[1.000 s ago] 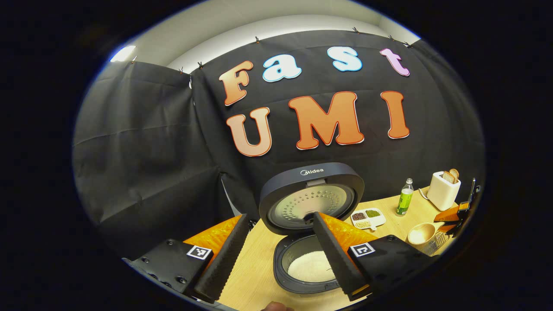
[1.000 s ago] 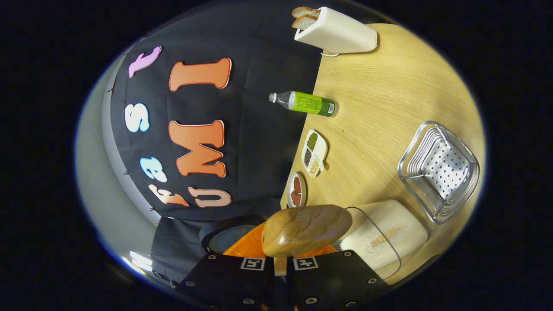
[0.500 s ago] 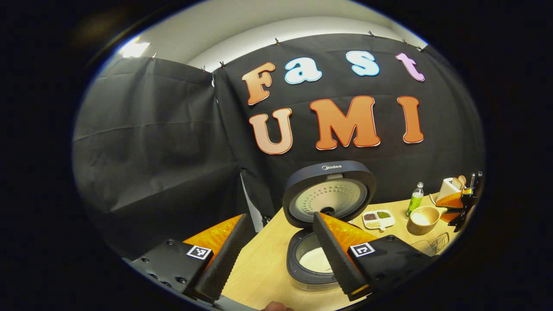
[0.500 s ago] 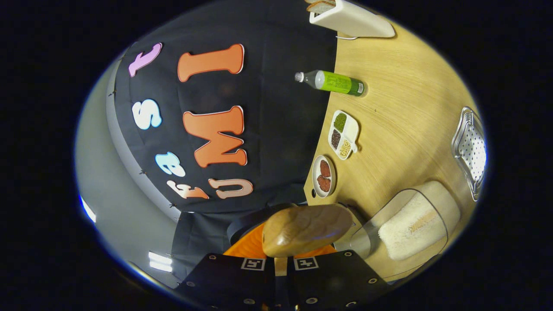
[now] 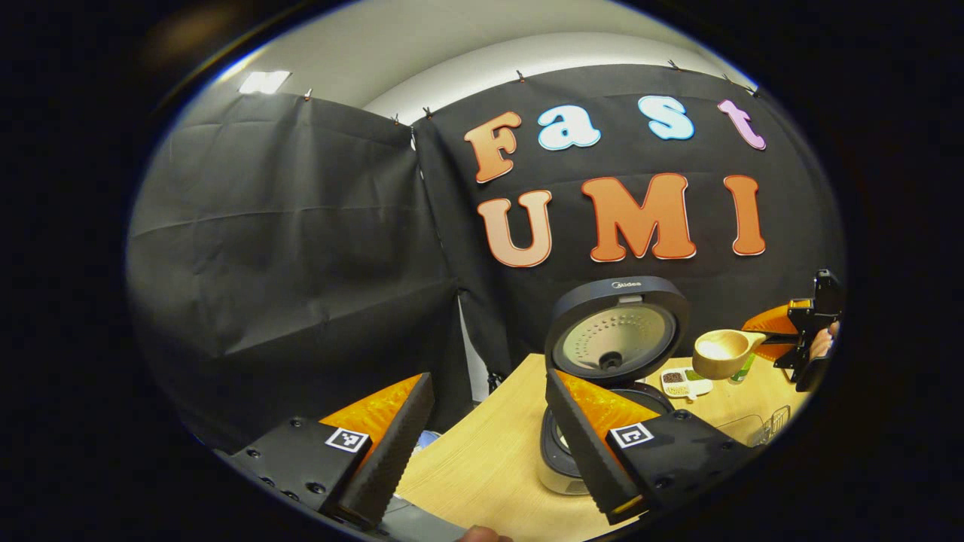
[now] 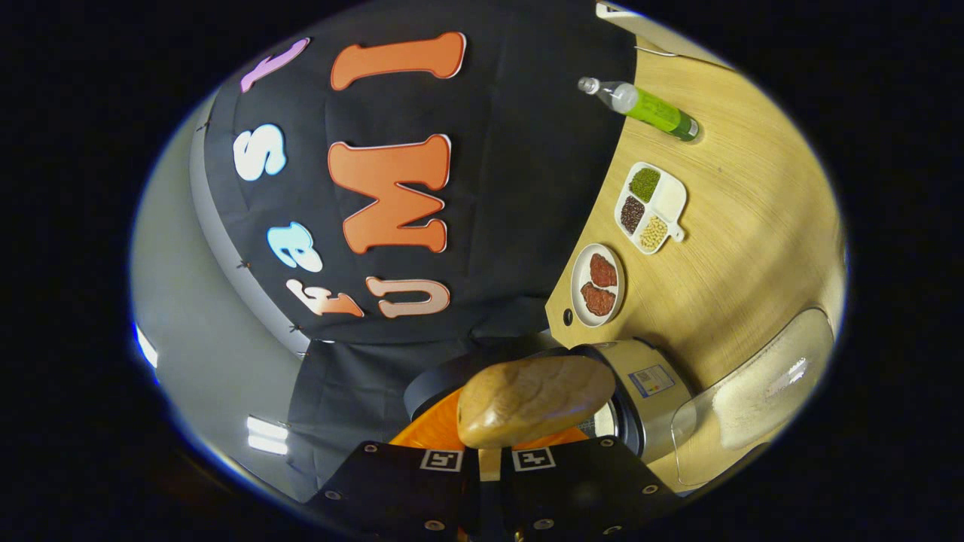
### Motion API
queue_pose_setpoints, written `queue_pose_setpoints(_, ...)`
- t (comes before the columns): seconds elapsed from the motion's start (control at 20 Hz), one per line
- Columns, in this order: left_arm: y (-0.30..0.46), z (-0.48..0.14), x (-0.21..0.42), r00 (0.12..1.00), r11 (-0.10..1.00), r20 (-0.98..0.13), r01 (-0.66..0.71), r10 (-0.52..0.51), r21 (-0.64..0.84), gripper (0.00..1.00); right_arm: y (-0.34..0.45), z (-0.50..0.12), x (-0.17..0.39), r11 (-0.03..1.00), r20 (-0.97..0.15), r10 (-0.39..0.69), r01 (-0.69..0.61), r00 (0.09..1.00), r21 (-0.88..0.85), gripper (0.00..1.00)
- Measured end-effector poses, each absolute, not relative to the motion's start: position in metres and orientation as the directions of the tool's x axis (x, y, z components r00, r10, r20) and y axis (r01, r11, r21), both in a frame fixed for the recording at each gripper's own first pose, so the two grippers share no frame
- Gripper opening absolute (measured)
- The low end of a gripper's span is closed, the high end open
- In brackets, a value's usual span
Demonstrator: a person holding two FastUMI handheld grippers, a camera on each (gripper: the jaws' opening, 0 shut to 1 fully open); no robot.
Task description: Close the left gripper, press the button to open the rice cooker; take a wooden spoon from the chopstick holder with the right hand, scoop a spoonful of rice and pour it into the rice cooker, then put the wooden spoon back into the chopstick holder.
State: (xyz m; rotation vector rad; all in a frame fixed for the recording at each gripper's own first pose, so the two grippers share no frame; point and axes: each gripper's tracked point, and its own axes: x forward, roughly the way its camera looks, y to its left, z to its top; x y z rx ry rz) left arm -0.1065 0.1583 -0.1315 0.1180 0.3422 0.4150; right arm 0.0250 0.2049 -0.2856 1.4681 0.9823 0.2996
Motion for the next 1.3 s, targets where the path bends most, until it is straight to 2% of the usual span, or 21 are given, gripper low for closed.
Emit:
queue_pose_setpoints(0.1,0.165,-0.134,-0.116,0.85,0.902,-0.303,-0.393,0.431,0.181,1.0,0.224,-0.284,0.03,0.223,-0.396,0.706,0.346,0.587,0.911,0.1)
queue_pose_setpoints(0.3,0.171,-0.139,-0.119,0.833,0.89,-0.313,-0.416,0.456,0.188,0.94,0.254,-0.283,0.039,0.383,-0.453,0.67,0.248,0.588,0.89,0.1)
queue_pose_setpoints(0.55,0.188,-0.146,-0.136,0.814,0.876,-0.324,-0.443,0.481,0.189,0.97,0.273,-0.287,0.045,0.578,-0.518,0.579,0.13,0.63,0.805,0.1)
queue_pose_setpoints(0.75,0.198,-0.15,-0.134,0.807,0.872,-0.331,-0.452,0.489,0.188,1.0,0.283,-0.28,0.046,0.71,-0.524,0.518,0.001,0.676,0.704,0.1)
queue_pose_setpoints(0.85,0.2,-0.152,-0.133,0.805,0.873,-0.337,-0.452,0.489,0.186,1.0,0.291,-0.273,0.045,0.757,-0.511,0.504,-0.071,0.697,0.65,0.1)
queue_pose_setpoints(0.9,0.201,-0.153,-0.132,0.804,0.873,-0.339,-0.452,0.488,0.184,0.94,0.293,-0.27,0.044,0.775,-0.505,0.497,-0.099,0.706,0.624,0.1)
queue_pose_setpoints(0.95,0.2,-0.155,-0.132,0.805,0.875,-0.342,-0.449,0.485,0.182,1.0,0.294,-0.269,0.043,0.792,-0.499,0.489,-0.125,0.716,0.597,0.1)
queue_pose_setpoints(1.0,0.201,-0.156,-0.132,0.805,0.875,-0.344,-0.448,0.483,0.182,0.94,0.295,-0.269,0.043,0.809,-0.495,0.476,-0.141,0.727,0.571,0.1)
queue_pose_setpoints(1.05,0.201,-0.156,-0.131,0.806,0.877,-0.344,-0.445,0.481,0.183,1.0,0.296,-0.269,0.042,0.818,-0.49,0.474,-0.16,0.732,0.552,0.1)
queue_pose_setpoints(1.3,0.202,-0.157,-0.131,0.809,0.88,-0.346,-0.439,0.476,0.182,1.0,0.308,-0.265,0.036,0.849,-0.471,0.474,-0.244,0.744,0.469,0.1)
